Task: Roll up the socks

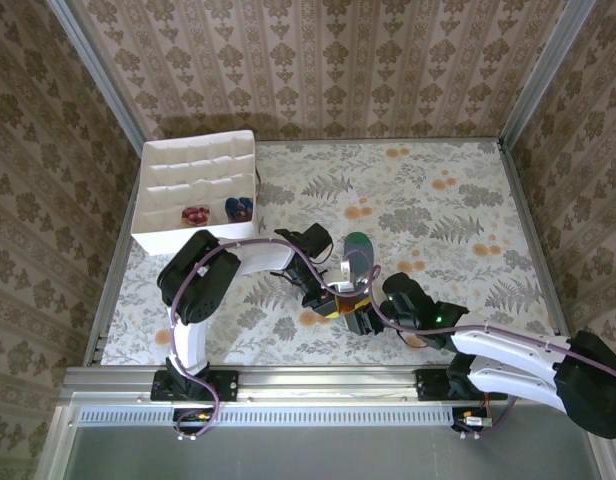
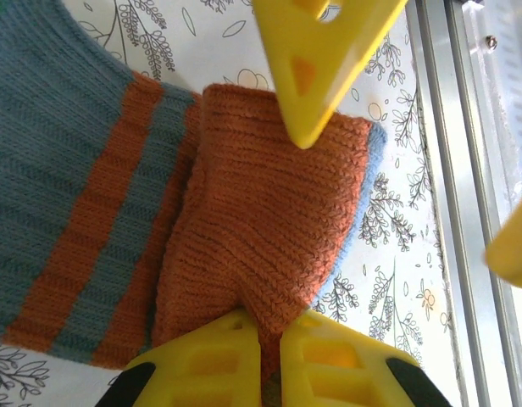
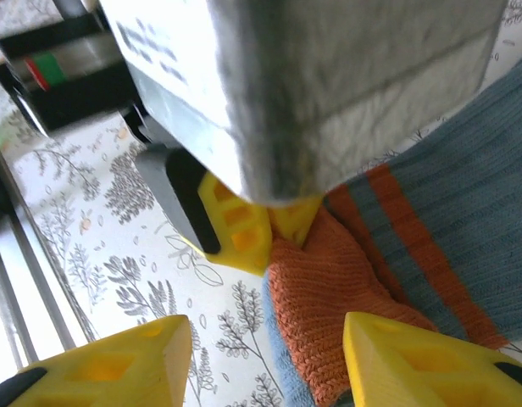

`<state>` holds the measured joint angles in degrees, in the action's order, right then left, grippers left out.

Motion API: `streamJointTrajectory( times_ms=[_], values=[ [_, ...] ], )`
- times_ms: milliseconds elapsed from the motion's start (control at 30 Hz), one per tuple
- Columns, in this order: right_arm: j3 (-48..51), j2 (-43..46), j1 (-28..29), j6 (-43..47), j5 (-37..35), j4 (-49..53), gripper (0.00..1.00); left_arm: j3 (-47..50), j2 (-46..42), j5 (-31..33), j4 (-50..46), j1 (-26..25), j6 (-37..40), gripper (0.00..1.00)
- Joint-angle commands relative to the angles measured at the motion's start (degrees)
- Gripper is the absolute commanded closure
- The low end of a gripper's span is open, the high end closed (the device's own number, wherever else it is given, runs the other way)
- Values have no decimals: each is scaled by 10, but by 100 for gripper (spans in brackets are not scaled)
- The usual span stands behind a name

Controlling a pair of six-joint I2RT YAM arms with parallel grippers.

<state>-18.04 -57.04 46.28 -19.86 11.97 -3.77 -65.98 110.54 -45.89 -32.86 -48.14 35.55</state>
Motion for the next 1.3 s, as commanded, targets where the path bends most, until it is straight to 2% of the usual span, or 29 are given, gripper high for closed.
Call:
streamJointTrajectory(
  times_ms=[0, 233, 600, 667, 767, 867, 900, 933, 1033, 1167, 1267],
  values=[
    [-16, -26, 3, 35, -14, -17, 48, 8, -8, -26, -20, 6, -11, 100],
    [-20, -91, 3, 22, -30, -27, 47, 1, -3, -44, -26, 19, -9, 100],
    [-6, -75, 7, 23, -69, -26, 49, 7, -1, -90, -7, 43, -23, 100],
    [-8, -78, 8, 26, -69, -27, 55, 11, -3, -96, 7, 45, -30, 100],
    [-12, -85, 8, 30, -62, -27, 78, 16, -6, -97, 23, 45, -37, 100],
    [-18, -86, 8, 23, -59, -16, 93, 27, -13, -86, 48, 46, -47, 100],
    [-20, -84, 6, 14, -55, -8, 96, 38, -22, -77, 68, 46, -54, 98],
    [-23, -82, 3, 2, -45, -1, 99, 58, -37, -64, 102, 47, -66, 91],
    [-25, -81, -15, -44, -16, 18, 100, 143, -101, -30, 248, 54, -107, 77],
    [-18, -81, -37, -99, 11, 27, 100, 251, -184, 2, 437, 69, -144, 68],
    [-20, -85, -56, -129, 25, 43, 100, 302, -221, 13, 535, 76, -153, 63]
  ],
)
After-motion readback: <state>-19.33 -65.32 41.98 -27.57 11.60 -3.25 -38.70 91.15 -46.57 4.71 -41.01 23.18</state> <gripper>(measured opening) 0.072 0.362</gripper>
